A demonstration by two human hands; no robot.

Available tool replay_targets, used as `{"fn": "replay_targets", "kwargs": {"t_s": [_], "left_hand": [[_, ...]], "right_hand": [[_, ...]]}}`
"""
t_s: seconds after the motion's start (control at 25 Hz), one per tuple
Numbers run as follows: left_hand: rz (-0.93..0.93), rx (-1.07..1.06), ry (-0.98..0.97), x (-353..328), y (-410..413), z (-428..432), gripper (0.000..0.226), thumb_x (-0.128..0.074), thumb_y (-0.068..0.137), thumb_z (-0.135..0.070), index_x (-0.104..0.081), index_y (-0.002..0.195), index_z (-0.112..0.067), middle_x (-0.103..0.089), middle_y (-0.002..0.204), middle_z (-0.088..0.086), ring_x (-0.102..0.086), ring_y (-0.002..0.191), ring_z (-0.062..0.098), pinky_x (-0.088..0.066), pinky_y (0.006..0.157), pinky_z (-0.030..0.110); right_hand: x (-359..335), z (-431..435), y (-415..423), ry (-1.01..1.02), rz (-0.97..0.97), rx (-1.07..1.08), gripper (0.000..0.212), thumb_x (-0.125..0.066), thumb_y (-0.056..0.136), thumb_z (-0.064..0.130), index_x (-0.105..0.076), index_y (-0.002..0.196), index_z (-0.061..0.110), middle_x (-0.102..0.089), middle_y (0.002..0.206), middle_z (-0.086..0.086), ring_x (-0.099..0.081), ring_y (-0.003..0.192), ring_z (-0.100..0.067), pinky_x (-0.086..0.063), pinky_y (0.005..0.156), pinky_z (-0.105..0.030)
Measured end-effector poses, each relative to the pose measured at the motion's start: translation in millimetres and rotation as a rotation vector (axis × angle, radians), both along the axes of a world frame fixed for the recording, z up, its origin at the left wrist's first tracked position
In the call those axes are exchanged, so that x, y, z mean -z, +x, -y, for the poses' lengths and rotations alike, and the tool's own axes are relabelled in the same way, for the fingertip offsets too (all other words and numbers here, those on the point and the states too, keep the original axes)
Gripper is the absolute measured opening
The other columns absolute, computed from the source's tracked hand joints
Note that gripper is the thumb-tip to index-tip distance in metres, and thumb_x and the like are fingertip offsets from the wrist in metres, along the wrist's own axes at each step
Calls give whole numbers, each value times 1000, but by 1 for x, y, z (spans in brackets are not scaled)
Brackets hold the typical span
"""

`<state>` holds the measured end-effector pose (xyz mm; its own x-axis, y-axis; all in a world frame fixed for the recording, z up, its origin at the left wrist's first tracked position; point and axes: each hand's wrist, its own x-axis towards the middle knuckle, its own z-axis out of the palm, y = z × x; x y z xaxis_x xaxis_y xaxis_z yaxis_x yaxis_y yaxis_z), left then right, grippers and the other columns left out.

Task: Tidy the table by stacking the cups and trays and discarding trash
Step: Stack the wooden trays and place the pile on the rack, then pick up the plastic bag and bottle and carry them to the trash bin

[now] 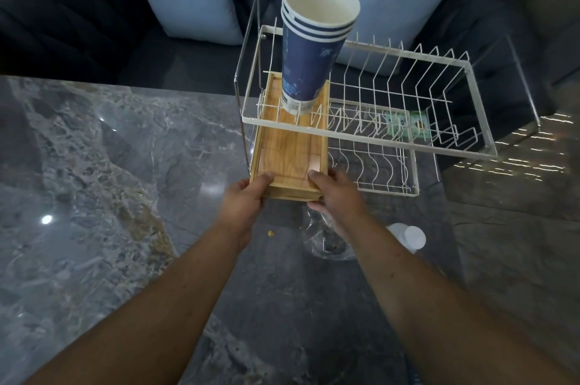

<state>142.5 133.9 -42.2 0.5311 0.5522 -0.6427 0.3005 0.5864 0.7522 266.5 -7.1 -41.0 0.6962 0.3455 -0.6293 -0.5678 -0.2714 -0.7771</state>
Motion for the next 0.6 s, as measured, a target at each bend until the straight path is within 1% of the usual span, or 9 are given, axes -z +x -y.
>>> {"fn": "replay_targets", "kwargs": {"t_s": [0.08,0.16,0.24,0.32,0.36,0.44,0.48,0.52,0.6], "left_hand": [[-14,5,15,0,0,1,55,-78,84,-40,-64,121,-2,-71,114,13,-66,103,23,-53,95,41],[-8,5,27,-1,0,2,58,-78,84,-42,-64,122,-2,-71,117,14,-66,100,21,-53,92,39],[0,9,26,-1,-1,3,65,-79,82,-46,-62,125,-2,-70,118,13,-65,100,20,-52,89,37],[-4,37,29,-4,-4,3,80,-80,74,-56,-59,131,-4,-68,125,12,-65,109,21,-53,97,39],[-22,63,44,-7,-8,2,90,-80,69,-61,-56,135,-6,-66,129,11,-63,114,23,-51,102,43],[-115,130,135,-11,-18,4,103,-77,66,-70,-48,143,-10,-59,137,8,-59,120,24,-47,106,46],[-179,170,208,-14,-26,9,103,-74,68,-72,-45,146,-12,-56,140,6,-57,121,22,-46,105,43],[-241,219,298,-15,-36,17,99,-72,71,-73,-44,146,-15,-54,141,4,-56,120,21,-46,102,41],[-330,359,537,-15,-58,36,89,-67,77,-71,-46,145,-19,-52,146,4,-54,126,23,-45,103,41]], "right_hand": [[2,1,-5,32,44,20,46,-74,81,45,-62,117,19,-69,118,-5,-68,106,-23,-60,82,-43],[4,0,-8,33,69,30,44,-73,78,49,-65,112,23,-71,115,-2,-69,104,-22,-61,84,-45],[3,-1,-10,22,88,21,37,-72,78,51,-67,106,28,-73,112,0,-70,104,-22,-61,86,-46],[-3,0,-10,-10,110,2,35,-71,79,53,-67,104,30,-74,109,3,-70,103,-21,-58,90,-50],[-9,1,-10,-49,148,-25,40,-70,78,58,-67,108,30,-74,109,4,-70,102,-21,-57,93,-52],[-26,9,-15,-202,278,-115,64,-64,74,70,-62,124,29,-71,120,3,-68,108,-22,-53,98,-53],[-35,16,-22,-293,350,-156,75,-59,72,74,-56,133,29,-67,128,1,-65,114,-23,-50,100,-52],[-42,25,-32,-355,425,-186,81,-55,73,74,-50,139,28,-62,136,-2,-61,120,-24,-48,103,-50],[-52,49,-61,-402,611,-249,75,-55,81,66,-45,144,26,-56,143,-6,-53,128,-23,-42,108,-41]]}}
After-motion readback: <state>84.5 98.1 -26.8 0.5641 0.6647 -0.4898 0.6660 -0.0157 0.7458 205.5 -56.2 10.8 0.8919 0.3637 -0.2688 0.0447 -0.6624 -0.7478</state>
